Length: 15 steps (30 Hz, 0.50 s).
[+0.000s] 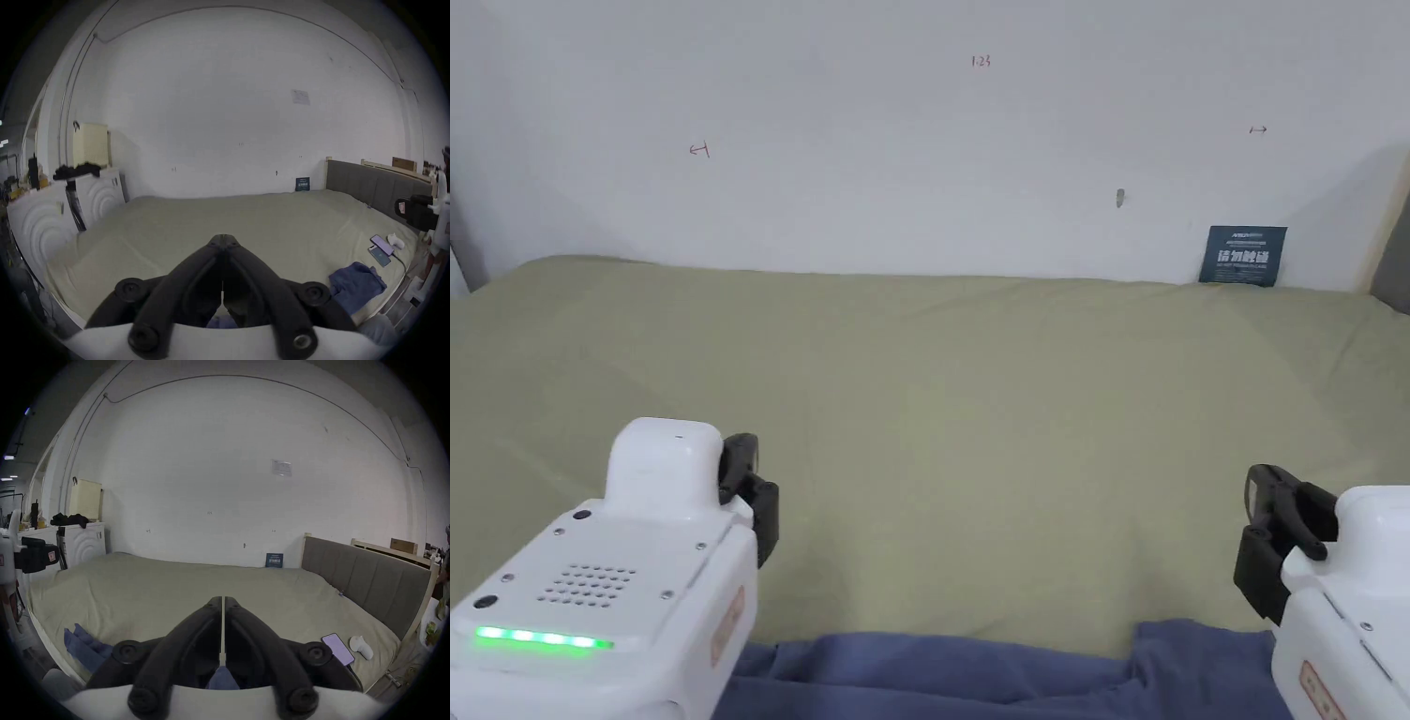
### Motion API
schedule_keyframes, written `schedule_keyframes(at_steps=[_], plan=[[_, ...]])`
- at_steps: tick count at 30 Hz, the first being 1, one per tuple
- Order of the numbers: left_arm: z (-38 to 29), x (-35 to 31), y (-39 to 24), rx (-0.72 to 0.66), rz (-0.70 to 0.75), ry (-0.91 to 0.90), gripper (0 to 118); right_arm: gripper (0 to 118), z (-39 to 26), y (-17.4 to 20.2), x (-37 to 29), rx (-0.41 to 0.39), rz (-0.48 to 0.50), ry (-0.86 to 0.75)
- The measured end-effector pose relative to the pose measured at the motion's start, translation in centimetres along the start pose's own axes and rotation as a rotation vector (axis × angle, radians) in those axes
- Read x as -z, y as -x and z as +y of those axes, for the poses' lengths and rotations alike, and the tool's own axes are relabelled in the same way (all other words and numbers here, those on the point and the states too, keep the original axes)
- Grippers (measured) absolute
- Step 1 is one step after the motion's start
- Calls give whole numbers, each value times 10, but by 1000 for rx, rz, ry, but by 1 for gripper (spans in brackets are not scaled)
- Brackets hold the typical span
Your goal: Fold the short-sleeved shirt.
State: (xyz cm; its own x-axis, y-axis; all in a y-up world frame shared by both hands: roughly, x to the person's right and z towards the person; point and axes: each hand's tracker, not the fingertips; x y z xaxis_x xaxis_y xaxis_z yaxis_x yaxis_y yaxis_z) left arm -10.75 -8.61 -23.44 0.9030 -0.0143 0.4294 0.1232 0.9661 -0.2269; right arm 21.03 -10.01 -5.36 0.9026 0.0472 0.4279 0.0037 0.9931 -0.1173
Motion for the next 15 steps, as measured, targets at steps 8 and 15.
schedule_keyframes(at_steps=[8, 15], plan=[[-55, 52, 131, -340, -204, 468, 0, 5, -10, -1, 1, 43, 15, 52], [-106, 96, 197, -523, -370, 715, 7, 5, -22, 6, 4, 23, -6, 110]])
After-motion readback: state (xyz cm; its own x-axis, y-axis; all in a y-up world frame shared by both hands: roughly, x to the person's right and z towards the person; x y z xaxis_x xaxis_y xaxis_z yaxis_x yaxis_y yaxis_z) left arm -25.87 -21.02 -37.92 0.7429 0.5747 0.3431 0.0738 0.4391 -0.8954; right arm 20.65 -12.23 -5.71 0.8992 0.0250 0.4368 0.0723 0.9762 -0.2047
